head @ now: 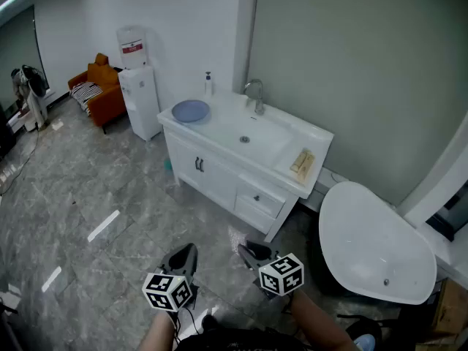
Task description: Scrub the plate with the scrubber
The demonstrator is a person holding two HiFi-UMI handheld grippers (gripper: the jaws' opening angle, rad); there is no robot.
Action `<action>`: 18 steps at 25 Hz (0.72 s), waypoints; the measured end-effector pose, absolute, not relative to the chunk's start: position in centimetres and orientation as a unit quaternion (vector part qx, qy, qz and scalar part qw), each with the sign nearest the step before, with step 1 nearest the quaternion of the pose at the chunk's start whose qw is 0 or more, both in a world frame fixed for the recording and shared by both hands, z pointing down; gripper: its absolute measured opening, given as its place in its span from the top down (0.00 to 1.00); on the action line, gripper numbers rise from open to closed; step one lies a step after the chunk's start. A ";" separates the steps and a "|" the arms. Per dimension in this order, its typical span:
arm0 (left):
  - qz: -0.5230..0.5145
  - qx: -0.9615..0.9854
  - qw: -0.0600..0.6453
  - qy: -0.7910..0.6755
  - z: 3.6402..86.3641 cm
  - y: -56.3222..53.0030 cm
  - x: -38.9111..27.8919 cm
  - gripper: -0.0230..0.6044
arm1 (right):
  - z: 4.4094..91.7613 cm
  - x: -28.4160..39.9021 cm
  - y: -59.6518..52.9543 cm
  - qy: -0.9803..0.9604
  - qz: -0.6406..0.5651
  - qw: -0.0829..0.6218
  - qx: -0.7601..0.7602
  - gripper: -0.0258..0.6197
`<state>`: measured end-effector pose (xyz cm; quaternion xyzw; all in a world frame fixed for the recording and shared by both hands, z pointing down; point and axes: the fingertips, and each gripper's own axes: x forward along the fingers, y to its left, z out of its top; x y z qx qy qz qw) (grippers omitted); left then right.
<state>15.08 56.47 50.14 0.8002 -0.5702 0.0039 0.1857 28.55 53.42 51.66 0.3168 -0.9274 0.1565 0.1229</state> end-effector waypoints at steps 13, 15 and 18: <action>0.002 0.784 0.211 -0.584 51.7 57.4 12.2 0.94 | 51.9 26.2 54.1 -0.928 0.181 0.104 0.310 0.84; 0.001 0.783 0.217 -0.583 52.0 57.5 11.9 0.94 | 52.0 25.9 53.9 -0.927 0.183 0.105 0.311 0.84; 0.003 0.779 0.228 -0.584 52.9 57.9 11.0 0.94 | 52.3 25.3 53.7 -0.925 0.183 0.109 0.314 0.84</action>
